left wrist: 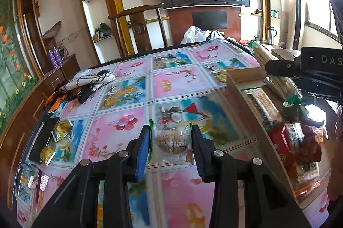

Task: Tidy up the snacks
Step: 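Carry the cookie packet and WEIDAN cracker pack over the box with both tools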

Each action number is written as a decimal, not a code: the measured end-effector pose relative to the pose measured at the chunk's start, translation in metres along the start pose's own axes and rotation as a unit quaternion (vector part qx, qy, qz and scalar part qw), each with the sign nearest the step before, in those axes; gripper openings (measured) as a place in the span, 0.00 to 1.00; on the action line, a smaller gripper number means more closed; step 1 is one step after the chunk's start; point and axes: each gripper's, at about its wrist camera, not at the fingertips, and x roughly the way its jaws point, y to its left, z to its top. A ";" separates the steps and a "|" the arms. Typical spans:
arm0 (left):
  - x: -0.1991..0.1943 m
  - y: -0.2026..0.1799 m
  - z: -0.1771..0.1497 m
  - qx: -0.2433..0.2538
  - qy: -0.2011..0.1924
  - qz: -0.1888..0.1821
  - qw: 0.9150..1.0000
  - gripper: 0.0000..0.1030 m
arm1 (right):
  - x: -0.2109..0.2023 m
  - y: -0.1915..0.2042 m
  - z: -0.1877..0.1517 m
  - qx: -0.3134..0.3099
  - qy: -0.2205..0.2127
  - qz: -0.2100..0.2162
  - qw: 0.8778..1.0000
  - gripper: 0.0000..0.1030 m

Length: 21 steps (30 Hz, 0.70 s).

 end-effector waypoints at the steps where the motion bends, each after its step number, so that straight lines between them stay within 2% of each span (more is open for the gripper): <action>1: 0.000 -0.003 0.001 0.002 -0.001 0.000 1.000 0.35 | -0.002 -0.004 0.001 0.003 -0.002 0.000 1.000 0.48; 21: -0.014 -0.086 0.033 0.044 -0.022 -0.026 0.998 0.36 | -0.038 -0.078 0.016 0.055 -0.020 -0.009 0.998 0.48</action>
